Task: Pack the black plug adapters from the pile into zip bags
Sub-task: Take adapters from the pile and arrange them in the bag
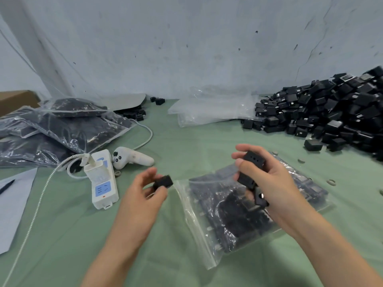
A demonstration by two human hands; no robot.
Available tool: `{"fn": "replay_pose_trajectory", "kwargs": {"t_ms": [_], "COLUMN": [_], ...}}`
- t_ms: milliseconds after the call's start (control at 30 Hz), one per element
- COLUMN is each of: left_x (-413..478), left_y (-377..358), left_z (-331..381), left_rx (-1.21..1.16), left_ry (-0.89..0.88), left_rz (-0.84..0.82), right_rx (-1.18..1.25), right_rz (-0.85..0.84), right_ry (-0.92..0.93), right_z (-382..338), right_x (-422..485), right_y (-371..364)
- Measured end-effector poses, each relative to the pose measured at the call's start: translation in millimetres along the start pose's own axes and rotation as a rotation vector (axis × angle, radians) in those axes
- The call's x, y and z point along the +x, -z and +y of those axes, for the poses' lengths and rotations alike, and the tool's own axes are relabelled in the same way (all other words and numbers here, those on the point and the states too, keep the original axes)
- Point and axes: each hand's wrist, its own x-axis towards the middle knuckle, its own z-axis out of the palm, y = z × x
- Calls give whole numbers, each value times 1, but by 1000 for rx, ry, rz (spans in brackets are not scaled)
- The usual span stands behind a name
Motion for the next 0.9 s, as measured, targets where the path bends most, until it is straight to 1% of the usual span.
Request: {"fn": "replay_pose_trajectory", "kwargs": {"t_ms": [67,133,200,267,333,433,533,633,767,833,900], "left_x": [-2,-5,-9,-10,-11,-10,-12,-15,-21,-22,-21], "left_y": [9,10,9,6,1,-13,-29,-42,-48,-46,-44], "left_z": [-8,-14,-20,-25,-26,-25,-28,-28,-26,-26,-28], "left_rx": [97,143,200,239,178,37,-50,-65,-84,-93,-166], "left_ry": [34,57,43,2,-5,36,47,27,15,31,98], "left_rz": [-39,-108,-149,-143,-144,-172,-160,-167,-215,-172,-104], "right_rx": [31,51,68,73,74,82,83,80,76,77,79], "right_rz": [52,91,109,122,142,168,166,159,164,160,159], "right_ry": [-19,-27,-35,-41,-42,-44,-49,-46,-46,-45,-43], "right_z": [-1,0,1,1,3,5,7,7,9,9,9], "right_x": [3,6,8,10,11,12,13,13,13,14,14], "right_y": [6,12,16,20,23,24,23,23,23,23,24]}}
